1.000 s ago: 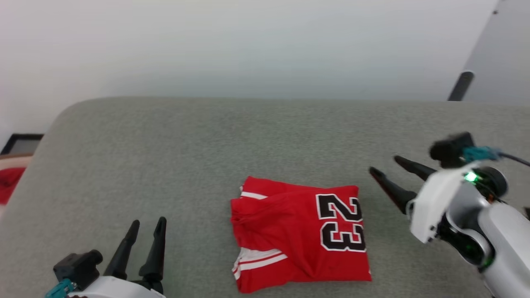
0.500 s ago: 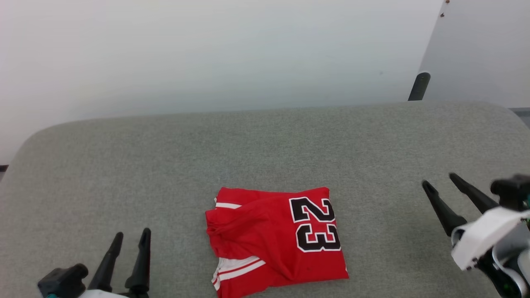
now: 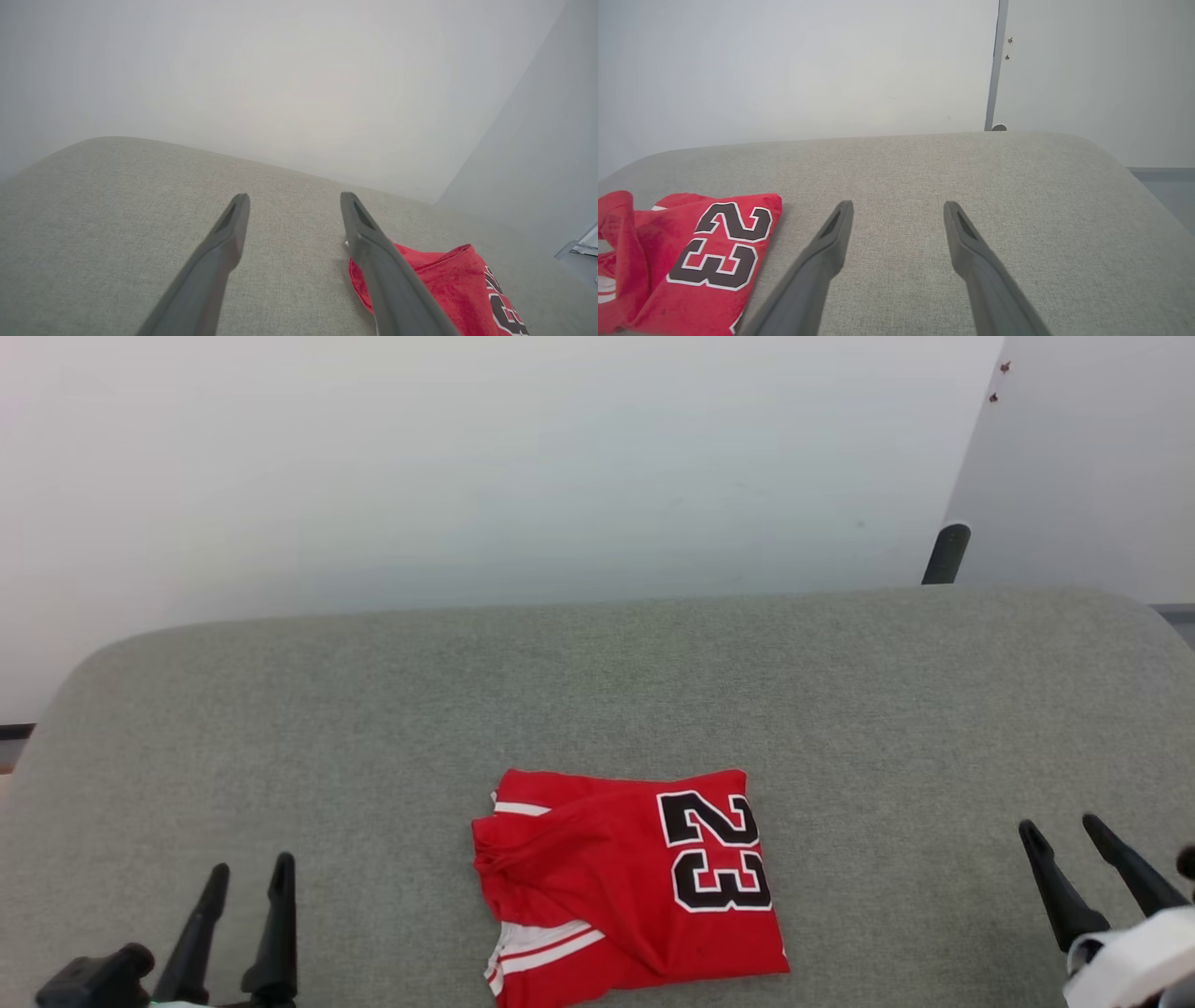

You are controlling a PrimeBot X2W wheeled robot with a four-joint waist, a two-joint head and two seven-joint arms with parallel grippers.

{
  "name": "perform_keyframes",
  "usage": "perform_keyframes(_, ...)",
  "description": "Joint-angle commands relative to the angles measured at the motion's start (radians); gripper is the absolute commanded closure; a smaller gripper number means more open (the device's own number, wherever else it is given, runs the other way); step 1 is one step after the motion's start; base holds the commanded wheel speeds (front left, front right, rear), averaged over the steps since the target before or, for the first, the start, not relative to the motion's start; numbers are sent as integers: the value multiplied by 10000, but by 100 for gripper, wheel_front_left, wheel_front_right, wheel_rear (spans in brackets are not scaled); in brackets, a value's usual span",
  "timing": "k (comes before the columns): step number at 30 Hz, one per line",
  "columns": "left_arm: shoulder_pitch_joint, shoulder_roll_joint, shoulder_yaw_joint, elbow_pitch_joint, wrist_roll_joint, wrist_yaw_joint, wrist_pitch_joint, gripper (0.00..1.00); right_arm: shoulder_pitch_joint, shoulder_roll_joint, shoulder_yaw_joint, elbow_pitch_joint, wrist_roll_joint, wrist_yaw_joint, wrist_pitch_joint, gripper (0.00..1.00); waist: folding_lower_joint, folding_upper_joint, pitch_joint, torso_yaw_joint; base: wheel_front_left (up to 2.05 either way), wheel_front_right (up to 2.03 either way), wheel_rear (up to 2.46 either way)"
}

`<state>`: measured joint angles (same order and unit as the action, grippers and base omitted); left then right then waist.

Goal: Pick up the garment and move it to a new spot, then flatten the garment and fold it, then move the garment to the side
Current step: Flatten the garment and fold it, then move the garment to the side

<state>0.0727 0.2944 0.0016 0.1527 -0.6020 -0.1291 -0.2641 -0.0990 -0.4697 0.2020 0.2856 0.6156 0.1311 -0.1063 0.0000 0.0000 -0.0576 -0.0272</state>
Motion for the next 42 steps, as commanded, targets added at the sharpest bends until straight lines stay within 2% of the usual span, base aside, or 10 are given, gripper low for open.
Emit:
perform_keyframes(1,124,36,65,-52,77,-29,10,0,192,35,-137,-37,-21,-8,-91,0,0,0,-35,43,0,0,0)
perform_keyframes(13,219,-34,237,-211,294,-29,12,0,966,404,-816,-352,-309,-8,-48,0,0,0,-114,176,0,0,0)
perform_keyframes(23,175,-43,117,-201,329,-29,11,0,1071,597,-865,-537,-483,-8,260,0,0,0,-75,401,0,0,0)
perform_keyframes(30,192,83,198,-172,363,-29,12,0,840,718,-522,-616,-468,-8,562,0,0,0,-28,939,0,0,0)
perform_keyframes(42,160,86,-160,-167,392,-27,12,0,-39,765,610,-340,-165,-8,1939,0,0,0,204,2447,0,0,0)
